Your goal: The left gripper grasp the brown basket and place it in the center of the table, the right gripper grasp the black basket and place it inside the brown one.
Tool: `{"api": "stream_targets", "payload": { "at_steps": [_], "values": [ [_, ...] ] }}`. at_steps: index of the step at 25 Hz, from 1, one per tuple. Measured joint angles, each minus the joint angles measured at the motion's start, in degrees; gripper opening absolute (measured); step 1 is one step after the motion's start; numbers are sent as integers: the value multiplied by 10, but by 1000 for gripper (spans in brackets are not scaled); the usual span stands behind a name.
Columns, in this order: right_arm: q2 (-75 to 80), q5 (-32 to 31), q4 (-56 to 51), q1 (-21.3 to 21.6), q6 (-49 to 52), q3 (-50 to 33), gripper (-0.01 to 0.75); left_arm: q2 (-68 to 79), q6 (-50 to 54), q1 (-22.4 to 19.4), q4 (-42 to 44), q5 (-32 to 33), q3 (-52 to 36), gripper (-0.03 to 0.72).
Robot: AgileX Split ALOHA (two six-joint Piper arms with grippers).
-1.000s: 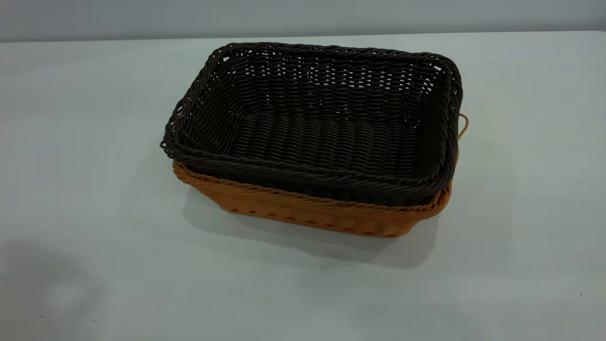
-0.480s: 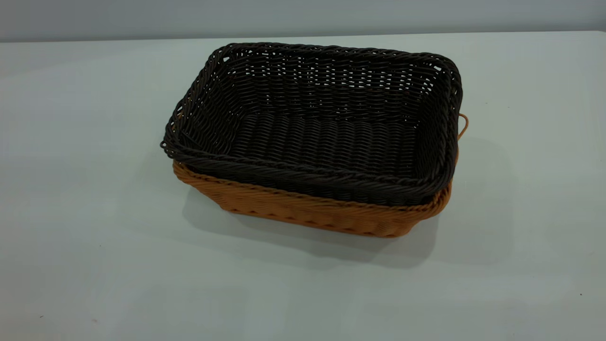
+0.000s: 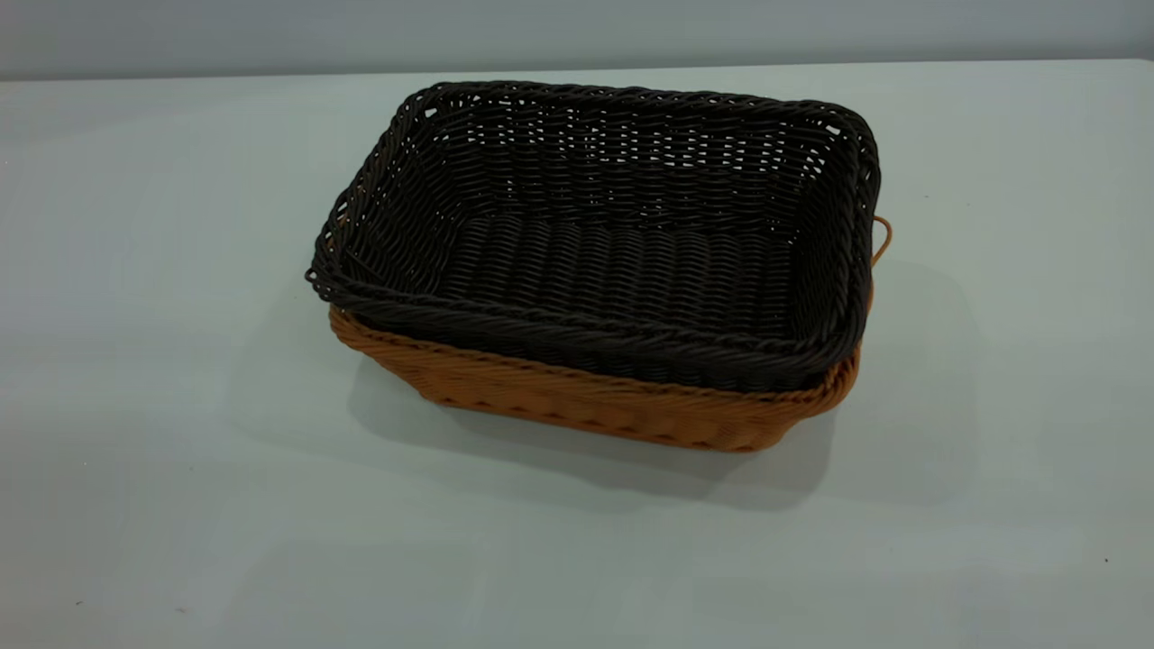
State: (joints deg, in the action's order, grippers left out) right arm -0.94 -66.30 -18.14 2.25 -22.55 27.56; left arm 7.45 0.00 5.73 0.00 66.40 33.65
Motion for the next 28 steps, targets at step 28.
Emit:
{"api": "stream_targets", "payload": {
  "at_steps": [28],
  "values": [
    [0, 0, 0, 0, 0, 0, 593, -28, 35, 0, 32, -29, -56, 572]
  ]
}}
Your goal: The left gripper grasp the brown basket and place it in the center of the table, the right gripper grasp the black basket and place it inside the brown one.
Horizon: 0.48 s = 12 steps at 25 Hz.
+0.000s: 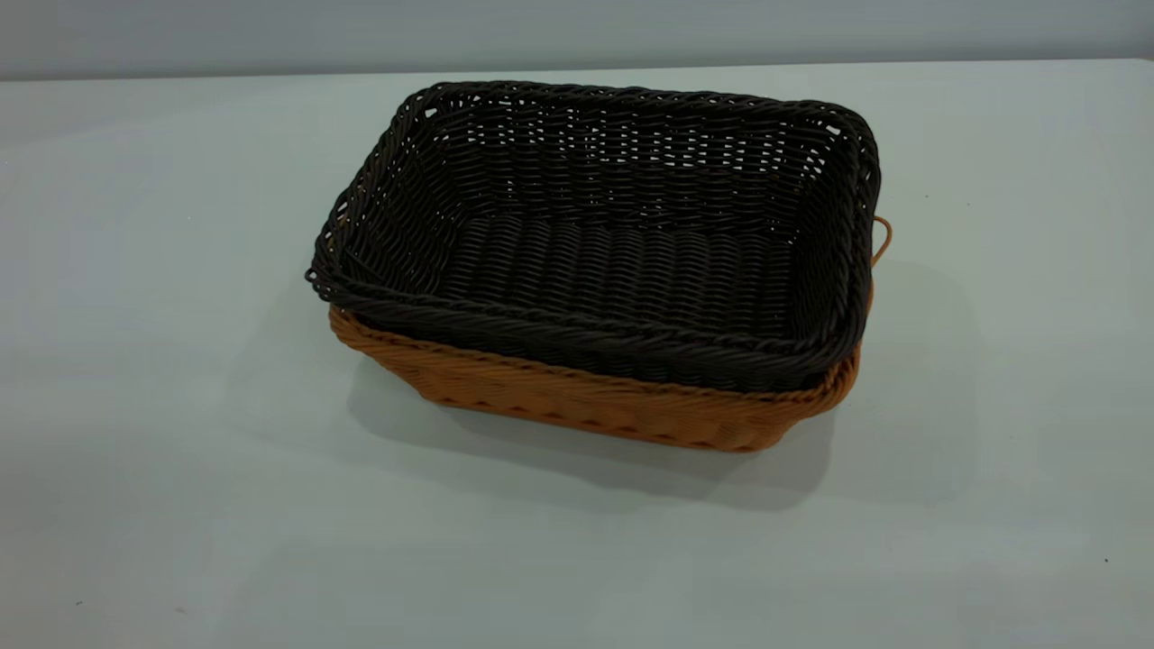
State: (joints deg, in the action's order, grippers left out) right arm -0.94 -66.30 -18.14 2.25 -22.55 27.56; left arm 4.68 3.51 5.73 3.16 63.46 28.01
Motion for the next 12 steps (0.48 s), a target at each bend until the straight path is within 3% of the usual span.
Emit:
{"api": "stream_targets", "payload": {
  "at_steps": [12],
  "values": [
    [0, 0, 0, 0, 0, 0, 593, -58, 27, -7, 18, 1, 0, 572]
  ]
}}
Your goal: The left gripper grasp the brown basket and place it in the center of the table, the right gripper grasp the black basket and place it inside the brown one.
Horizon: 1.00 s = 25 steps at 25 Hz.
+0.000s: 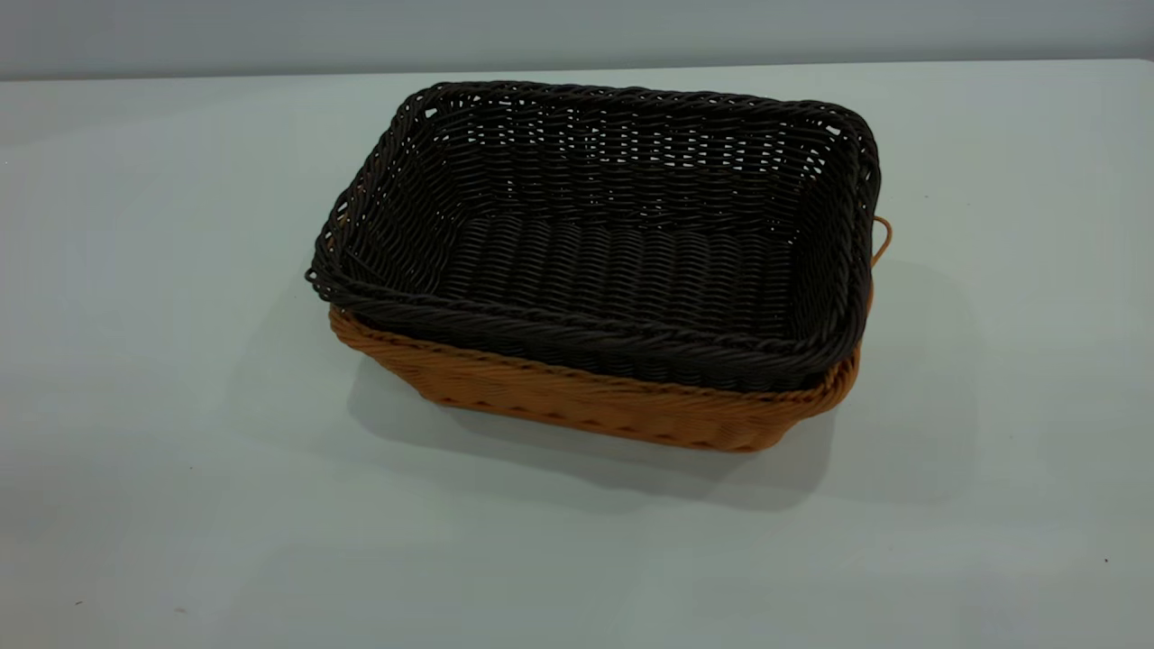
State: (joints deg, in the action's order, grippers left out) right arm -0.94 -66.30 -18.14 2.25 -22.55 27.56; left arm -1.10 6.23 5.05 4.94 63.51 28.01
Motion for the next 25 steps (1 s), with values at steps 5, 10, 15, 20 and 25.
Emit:
{"api": "stream_targets", "payload": {
  "at_steps": [5, 10, 15, 20, 25],
  "values": [
    [0, 0, 0, 0, 0, 0, 593, 0, 0, -40, 1, 0, 0, 572],
    [0, 0, -1, 0, 0, 0, 593, 0, 0, -37, 1, 0, 0, 572],
    [0, 0, -1, 0, 0, 0, 593, 0, -2, -36, 0, 0, 0, 572],
    [0, 0, -1, 0, 0, 0, 593, 0, -2, -36, 0, 0, 0, 572],
    [0, 0, 0, 0, 0, 0, 593, 0, -2, -36, 0, 0, 0, 572]
  ]
}}
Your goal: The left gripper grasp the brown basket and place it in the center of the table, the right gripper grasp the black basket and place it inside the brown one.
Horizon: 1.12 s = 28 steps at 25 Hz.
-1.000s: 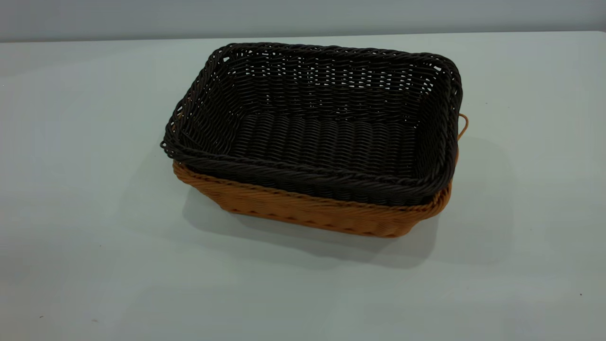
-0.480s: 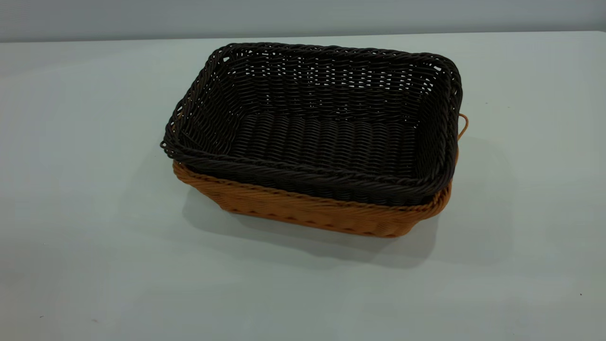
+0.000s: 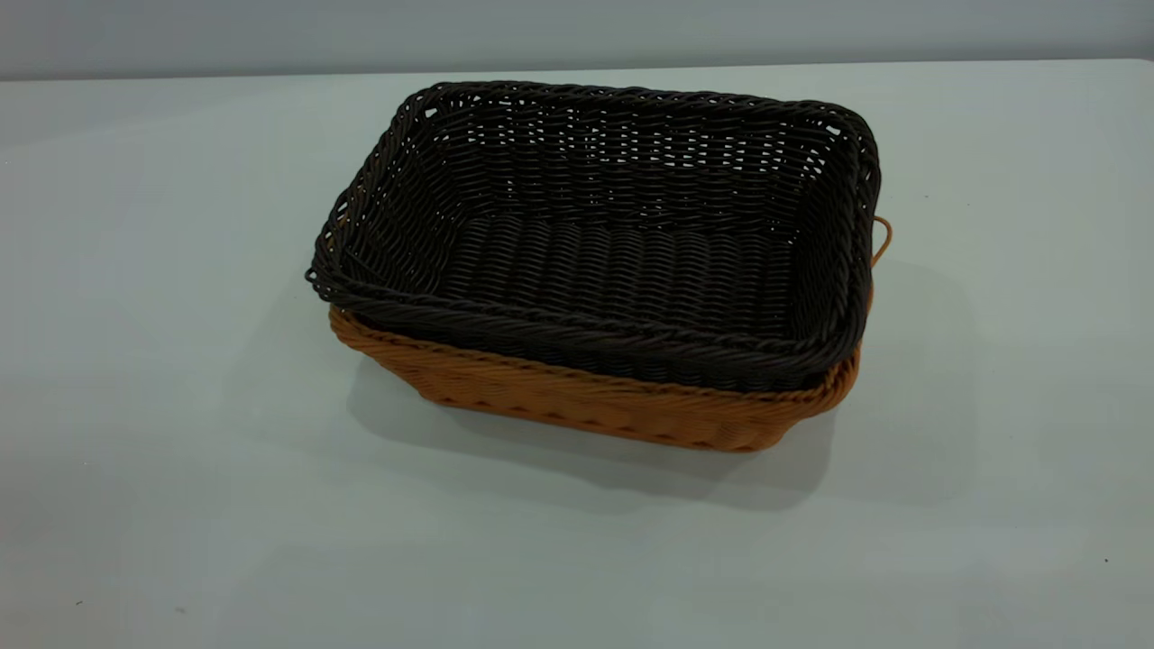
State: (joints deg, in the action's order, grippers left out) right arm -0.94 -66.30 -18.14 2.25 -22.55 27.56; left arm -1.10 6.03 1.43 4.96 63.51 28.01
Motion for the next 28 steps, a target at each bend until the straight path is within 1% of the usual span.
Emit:
{"api": "stream_targets", "payload": {
  "at_steps": [3, 8, 11, 14, 17, 28],
  "values": [
    [0, 3, 18, 0, 24, 0, 593, 0, 0, 0, 0, 0, 0, 572],
    [0, 19, 112, -3, 148, -1, 593, 0, 0, 0, 0, 0, 0, 572],
    [0, 20, 148, -7, 188, -4, 593, 0, 0, 0, 0, 0, 0, 572],
    [0, 21, 171, -17, 198, -4, 593, 0, 0, 0, 0, 0, 0, 572],
    [0, 21, 181, -17, 209, -4, 593, 0, 0, 0, 0, 0, 0, 572],
    [0, 22, 181, -17, 214, -4, 593, 0, 0, 0, 0, 0, 0, 572]
  ]
}}
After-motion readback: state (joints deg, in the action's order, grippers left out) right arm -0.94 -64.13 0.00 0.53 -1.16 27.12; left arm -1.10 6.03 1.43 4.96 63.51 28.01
